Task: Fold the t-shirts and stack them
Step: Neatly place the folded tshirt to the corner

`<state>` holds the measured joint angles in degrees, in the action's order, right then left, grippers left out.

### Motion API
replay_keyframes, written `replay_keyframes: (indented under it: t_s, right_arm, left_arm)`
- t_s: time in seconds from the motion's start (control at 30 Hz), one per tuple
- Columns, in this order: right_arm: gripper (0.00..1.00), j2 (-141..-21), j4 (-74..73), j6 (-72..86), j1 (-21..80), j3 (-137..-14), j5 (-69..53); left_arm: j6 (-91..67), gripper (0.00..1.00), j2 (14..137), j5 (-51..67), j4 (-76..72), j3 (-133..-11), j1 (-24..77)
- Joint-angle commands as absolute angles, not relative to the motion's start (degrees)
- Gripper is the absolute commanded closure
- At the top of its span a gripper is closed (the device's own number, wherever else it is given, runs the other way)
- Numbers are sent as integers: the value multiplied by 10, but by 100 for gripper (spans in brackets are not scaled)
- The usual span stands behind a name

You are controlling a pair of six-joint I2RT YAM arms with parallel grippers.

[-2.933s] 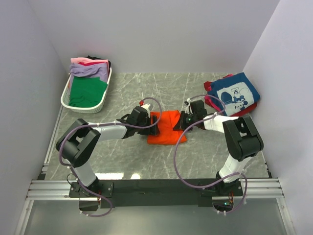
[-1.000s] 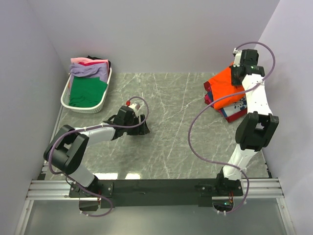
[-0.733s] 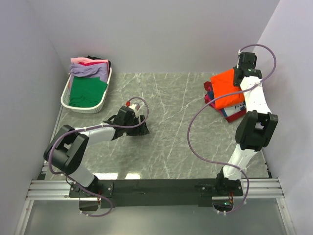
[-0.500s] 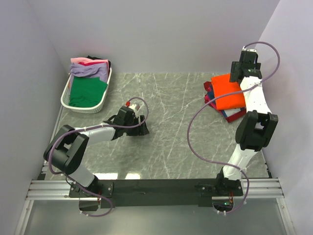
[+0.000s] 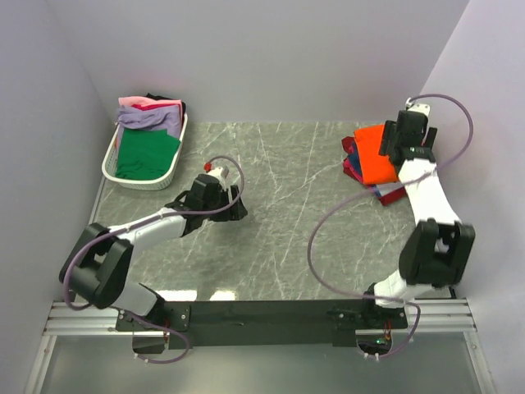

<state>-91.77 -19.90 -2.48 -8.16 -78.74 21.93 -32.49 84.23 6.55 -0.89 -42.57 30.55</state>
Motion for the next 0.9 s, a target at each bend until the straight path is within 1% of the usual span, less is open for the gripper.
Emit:
replay_keyframes:
  t_s: [0.0,0.13,0.17,0.33,0.47,0.63,0.87]
  right_arm:
    - [8,-805,-130,17,-48,-736,234]
    - [8,-741,-147,45,-12,-694,205]
    - [8,-730,-159,53,16,-683,201]
    - [8,-683,-193,83,84,-655,170]
    - [9,-664,-213,119,126,-623,135]
    - [9,-643,-199,148,171,-576,54]
    - [10,-650,-162,180,202,-518,5]
  left_arm:
    - [-325,25,790,19,-2,-455,304]
    - [-318,24,748,2,31,-463,304]
    - [-317,24,734,-14,35,-465,304]
    - [-317,23,700,-36,51,-469,304]
    - [-320,22,679,-47,69,-472,304]
    - [-323,22,662,-60,71,-468,304]
    - [-325,22,657,-77,82,-469,304]
